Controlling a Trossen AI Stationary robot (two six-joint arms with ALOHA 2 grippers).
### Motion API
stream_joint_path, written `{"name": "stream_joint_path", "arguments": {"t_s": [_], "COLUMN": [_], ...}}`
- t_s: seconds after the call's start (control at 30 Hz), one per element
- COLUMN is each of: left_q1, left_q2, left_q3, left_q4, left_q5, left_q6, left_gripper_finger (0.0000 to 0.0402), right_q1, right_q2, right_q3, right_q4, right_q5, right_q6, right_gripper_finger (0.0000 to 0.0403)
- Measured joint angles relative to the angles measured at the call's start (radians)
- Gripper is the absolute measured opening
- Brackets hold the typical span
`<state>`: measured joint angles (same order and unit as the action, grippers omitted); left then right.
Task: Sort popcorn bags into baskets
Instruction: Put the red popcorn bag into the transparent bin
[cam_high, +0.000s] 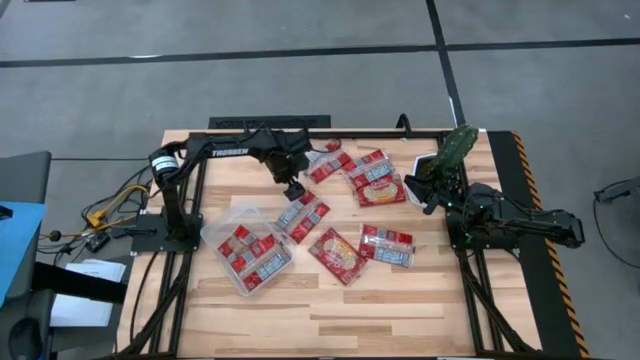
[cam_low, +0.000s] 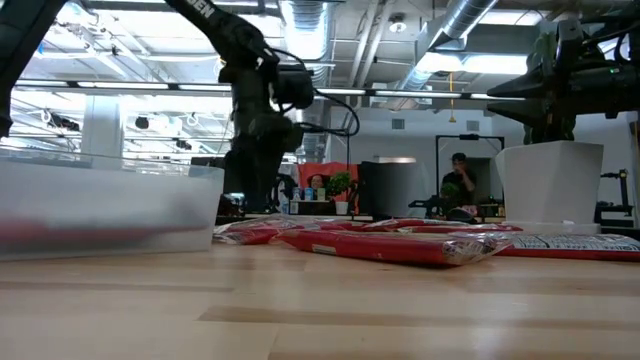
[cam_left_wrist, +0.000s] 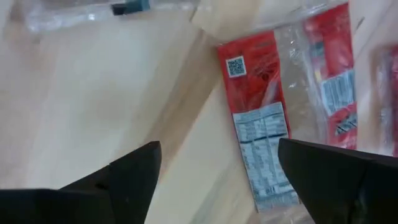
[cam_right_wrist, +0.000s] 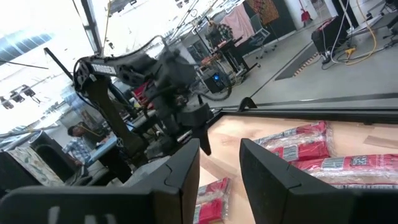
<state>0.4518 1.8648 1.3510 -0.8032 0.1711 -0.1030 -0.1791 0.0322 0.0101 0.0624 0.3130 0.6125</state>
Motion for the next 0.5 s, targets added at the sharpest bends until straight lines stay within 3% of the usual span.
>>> {"name": "stream_joint_path", "arguments": {"t_s": [0.5], "left_q1": [-0.104], "left_q2": [0.007], "left_q3": [-0.175], "left_q4": [0.225], "left_q5": [-0.016], "left_q6": [-0.153], "left_gripper_finger": [0.0308], "right_q1": [0.000], "right_q2": [0.000], "right_q3": [0.000], "right_q4": [-0.003], "right_q5": [0.000], "right_q6": [-0.016], "right_gripper_finger": [0.0138]}}
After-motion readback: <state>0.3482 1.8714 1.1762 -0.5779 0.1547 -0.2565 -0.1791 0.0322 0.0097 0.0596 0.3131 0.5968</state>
